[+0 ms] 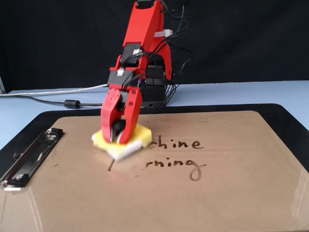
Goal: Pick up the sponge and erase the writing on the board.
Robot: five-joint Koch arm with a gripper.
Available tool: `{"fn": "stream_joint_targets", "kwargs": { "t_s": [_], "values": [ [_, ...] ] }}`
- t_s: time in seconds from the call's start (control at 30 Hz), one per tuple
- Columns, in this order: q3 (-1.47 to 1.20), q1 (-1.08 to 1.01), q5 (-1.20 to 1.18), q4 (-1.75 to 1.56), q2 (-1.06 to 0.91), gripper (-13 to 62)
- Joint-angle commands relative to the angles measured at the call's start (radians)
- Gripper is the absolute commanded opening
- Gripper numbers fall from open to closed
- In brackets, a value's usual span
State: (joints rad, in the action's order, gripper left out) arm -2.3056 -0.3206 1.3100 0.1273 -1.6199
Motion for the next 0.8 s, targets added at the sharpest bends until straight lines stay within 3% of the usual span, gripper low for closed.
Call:
{"fn": "stream_joint_targets", "kwargs": {
  "t_s": [0.0,0.1,0.27,0.37,0.47,0.63,0.7,0.77],
  "values": [
    [-0.015,-0.028,-0.043,0.063,-0.061,-8.1],
    [0.003,-0.064,-0.067,0.057,-0.054,-8.2],
    [0.38,-0.055,-0.086,0.044,0.321,-8.2],
    [0.529,-0.021,-0.084,0.052,0.417,-8.1],
    [0.393,-0.015,-0.083,0.086,0.278,-8.1],
    [-0.06,0.034,-0.052,0.11,-0.236,-8.2],
    [-0.077,0.058,-0.034,0.104,-0.239,-8.1],
    [-0.025,0.064,-0.031,0.087,-0.118,-8.1]
  ]
}}
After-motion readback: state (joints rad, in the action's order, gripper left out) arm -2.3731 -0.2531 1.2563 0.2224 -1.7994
